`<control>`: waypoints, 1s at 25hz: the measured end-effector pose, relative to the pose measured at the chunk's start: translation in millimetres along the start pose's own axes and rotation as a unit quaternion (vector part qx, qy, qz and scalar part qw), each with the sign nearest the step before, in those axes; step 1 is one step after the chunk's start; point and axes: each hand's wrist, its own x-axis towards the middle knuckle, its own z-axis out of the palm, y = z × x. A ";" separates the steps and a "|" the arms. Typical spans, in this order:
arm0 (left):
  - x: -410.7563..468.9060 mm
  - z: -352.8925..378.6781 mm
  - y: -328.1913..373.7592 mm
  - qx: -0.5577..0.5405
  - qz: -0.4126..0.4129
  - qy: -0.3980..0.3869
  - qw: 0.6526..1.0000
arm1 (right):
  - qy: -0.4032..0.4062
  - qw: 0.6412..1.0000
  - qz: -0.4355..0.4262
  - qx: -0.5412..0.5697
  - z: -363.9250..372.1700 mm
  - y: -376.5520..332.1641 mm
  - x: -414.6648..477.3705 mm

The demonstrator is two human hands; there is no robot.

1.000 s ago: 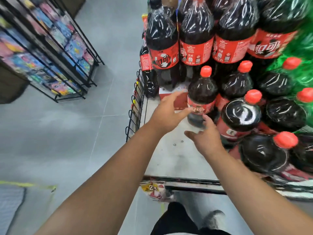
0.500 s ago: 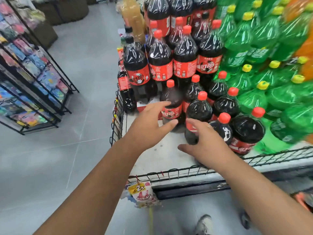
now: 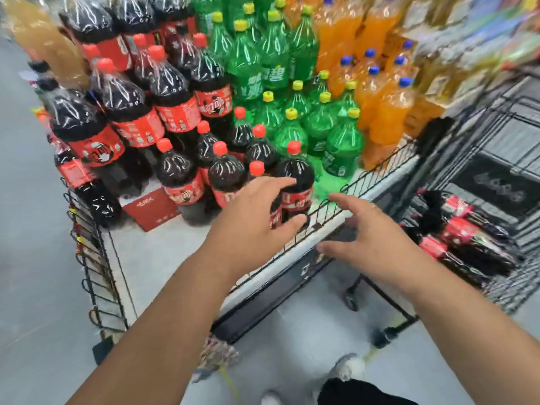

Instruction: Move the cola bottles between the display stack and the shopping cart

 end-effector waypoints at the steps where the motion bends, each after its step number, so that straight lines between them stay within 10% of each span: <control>1: 6.6 10.6 12.6 -0.001 0.021 -0.014 1.000 | 0.012 1.000 0.015 -0.003 -10.9 12.8 -8.2; 25: 180.6 278.6 232.9 0.016 0.100 -0.235 0.967 | 0.075 0.964 0.253 0.013 -211.3 325.3 -50.9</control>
